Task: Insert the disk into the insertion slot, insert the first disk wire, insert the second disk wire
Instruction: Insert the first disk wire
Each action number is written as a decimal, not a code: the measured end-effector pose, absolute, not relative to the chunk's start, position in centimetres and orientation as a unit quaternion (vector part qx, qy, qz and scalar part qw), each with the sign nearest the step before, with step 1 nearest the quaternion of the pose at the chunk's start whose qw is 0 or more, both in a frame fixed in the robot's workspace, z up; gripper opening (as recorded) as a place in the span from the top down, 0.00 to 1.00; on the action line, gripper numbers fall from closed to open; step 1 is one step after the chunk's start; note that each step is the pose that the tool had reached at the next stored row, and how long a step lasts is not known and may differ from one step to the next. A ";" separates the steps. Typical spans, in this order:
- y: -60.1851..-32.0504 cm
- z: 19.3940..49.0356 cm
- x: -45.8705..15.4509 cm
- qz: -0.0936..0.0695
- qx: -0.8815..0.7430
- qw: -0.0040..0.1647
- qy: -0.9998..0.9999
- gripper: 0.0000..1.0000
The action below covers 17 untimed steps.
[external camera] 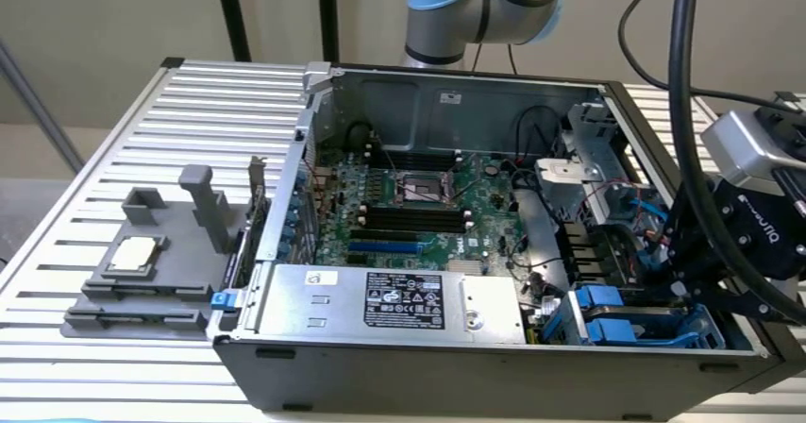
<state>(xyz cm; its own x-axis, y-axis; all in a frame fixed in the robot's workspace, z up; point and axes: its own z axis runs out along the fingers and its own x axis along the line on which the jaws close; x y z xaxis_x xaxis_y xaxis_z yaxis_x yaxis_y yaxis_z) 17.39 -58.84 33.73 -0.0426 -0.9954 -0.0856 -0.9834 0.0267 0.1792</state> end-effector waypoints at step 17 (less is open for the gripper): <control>-58.8 33.2 17.6 -0.092 0.691 0.035 -0.716 0.83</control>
<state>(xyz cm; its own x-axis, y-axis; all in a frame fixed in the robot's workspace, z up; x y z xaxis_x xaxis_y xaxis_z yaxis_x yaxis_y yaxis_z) 17.59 -58.84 33.22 -0.0427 -0.9961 -0.0774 -0.9834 0.0282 0.1791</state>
